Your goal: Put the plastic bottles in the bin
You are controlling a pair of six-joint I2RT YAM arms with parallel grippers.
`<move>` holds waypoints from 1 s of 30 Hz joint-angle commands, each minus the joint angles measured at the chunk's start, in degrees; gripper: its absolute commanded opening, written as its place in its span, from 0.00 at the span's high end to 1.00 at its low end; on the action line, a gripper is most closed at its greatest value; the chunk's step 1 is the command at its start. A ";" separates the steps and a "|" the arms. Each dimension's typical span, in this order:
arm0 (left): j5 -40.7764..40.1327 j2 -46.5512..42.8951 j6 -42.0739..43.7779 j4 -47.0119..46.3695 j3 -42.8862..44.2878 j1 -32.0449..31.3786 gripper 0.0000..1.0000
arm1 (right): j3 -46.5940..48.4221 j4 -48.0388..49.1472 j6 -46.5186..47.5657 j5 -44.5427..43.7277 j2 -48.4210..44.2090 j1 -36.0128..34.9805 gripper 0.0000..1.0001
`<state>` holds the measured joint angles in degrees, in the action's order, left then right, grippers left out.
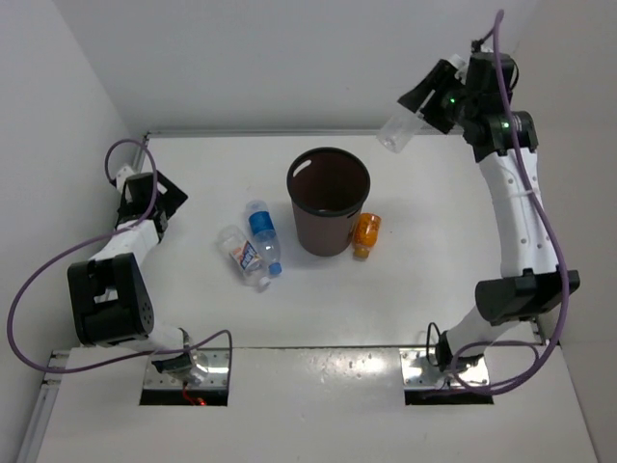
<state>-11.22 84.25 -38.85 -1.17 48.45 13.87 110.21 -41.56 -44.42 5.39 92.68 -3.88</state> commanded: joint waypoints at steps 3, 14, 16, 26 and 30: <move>4.27 -1.81 -1.22 -3.23 -0.28 0.02 0.00 | 5.71 2.27 5.92 0.60 3.29 -8.85 0.64; 9.64 -2.33 -4.03 -2.62 -1.42 -1.12 0.00 | -6.49 5.08 12.08 -11.89 4.62 -24.50 0.38; 9.64 -2.95 -8.14 0.80 -0.90 -1.65 0.00 | -7.21 5.61 13.31 -12.77 4.08 -25.21 0.34; 9.64 -4.71 -12.66 8.81 -0.03 -9.11 0.00 | -1.50 5.00 14.72 -16.46 5.58 -28.90 0.00; 9.64 -6.11 -13.18 13.64 0.51 -12.81 0.00 | 0.70 4.30 14.72 -17.08 6.10 -29.51 0.00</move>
<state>-2.50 80.77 -51.53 8.25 47.37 3.20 107.35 -39.03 -30.35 -9.52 99.83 -32.49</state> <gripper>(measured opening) 1.000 0.996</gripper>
